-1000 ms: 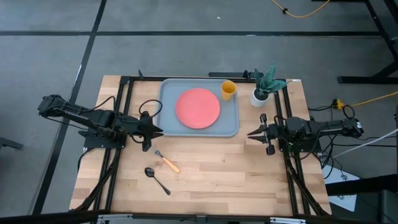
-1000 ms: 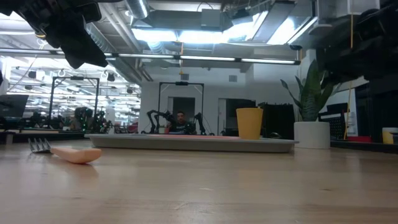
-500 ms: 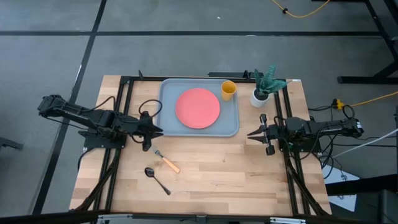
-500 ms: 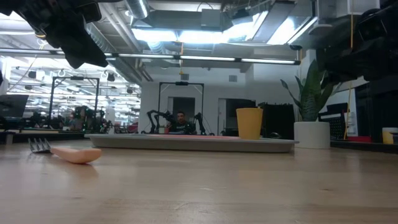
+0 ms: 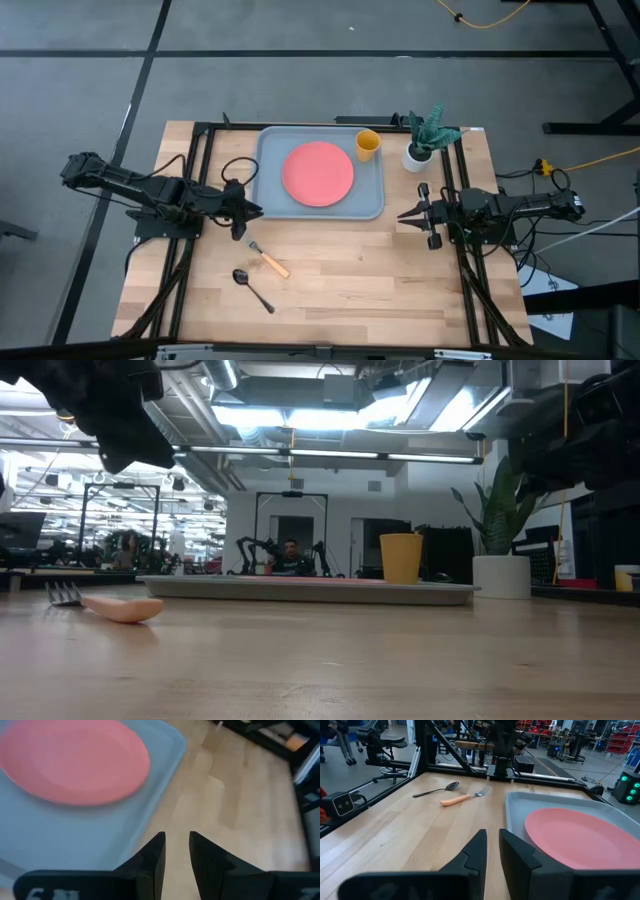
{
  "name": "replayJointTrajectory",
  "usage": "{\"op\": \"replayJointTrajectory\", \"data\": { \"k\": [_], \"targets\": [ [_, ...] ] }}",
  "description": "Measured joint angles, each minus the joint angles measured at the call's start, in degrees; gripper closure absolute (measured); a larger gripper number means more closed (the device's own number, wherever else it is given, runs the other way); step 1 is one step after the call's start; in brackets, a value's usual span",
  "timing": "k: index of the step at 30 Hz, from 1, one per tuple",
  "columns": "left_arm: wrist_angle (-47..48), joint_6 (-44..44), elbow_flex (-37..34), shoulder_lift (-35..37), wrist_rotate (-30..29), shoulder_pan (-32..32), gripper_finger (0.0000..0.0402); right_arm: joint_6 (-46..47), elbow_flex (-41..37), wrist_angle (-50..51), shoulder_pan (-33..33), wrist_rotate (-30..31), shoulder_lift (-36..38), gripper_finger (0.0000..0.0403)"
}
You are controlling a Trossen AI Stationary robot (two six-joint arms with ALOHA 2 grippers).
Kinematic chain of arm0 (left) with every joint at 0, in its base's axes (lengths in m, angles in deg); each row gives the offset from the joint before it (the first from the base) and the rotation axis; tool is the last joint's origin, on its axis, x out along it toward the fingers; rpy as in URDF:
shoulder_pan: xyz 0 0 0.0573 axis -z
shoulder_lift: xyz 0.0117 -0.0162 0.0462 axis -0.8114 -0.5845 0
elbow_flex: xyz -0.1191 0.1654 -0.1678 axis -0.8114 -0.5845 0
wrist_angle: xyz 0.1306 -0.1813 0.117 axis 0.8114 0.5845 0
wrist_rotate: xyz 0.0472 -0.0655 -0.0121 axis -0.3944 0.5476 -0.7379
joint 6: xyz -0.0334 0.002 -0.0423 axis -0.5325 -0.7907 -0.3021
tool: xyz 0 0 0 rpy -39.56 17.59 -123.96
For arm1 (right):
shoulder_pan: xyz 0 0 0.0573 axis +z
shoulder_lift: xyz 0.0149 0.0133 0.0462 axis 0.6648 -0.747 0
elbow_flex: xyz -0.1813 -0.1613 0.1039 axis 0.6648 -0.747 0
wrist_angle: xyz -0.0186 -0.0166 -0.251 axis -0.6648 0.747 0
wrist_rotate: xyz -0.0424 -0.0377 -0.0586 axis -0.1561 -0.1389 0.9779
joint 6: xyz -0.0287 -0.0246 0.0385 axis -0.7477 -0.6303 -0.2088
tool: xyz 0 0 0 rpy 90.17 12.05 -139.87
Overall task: Pick and place plate/cup/fork/spoon on tray
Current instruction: Put the black spoon on the blue tray to the left of the pink plate
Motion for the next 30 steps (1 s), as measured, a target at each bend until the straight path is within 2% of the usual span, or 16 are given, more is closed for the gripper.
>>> {"op": "replayJointTrajectory", "data": {
  "k": [7, 13, 15, 19, 24, 26, 30],
  "targets": [
    [-5.2, -10.6, 0.1, -7.1, 12.6, 3.9, 0.0321, -0.2, 0.0, 0.0, 0.0, 0.0, 0.0, 0.0347],
    [-8.4, -22.8, 1.2, -15.7, 19.1, 9.4, 0.0321, -0.2, 0.0, 0.0, 0.0, 0.0, 0.0, 0.0347],
    [-8.5, -29.5, 1.5, -17.9, 21.5, 11.4, 0.0321, -0.2, 0.0, 0.0, 0.0, 0.0, 0.0, 0.0347],
    [-8.4, -49.6, 1.7, -21.7, 27.3, 15.5, 0.0321, -0.2, 0.0, 0.0, 0.0, 0.0, 0.0, 0.0347],
    [-8.6, -73.1, 1.7, -27.5, 27.0, 20.7, 0.0321, -0.2, 0.0, 0.0, 0.0, 0.0, 0.0, 0.0347],
    [-9.9, -79.3, 1.7, -30.5, 27.8, 22.5, 0.0321, -0.2, 0.0, 0.0, 0.0, 0.0, 0.0, 0.0347],
    [-13.1, -86.2, 4.2, -35.8, 31.2, 25.3, 0.0321, -0.2, 0.0, 0.0, 0.0, 0.0, 0.0, 0.0347]
  ]
}}
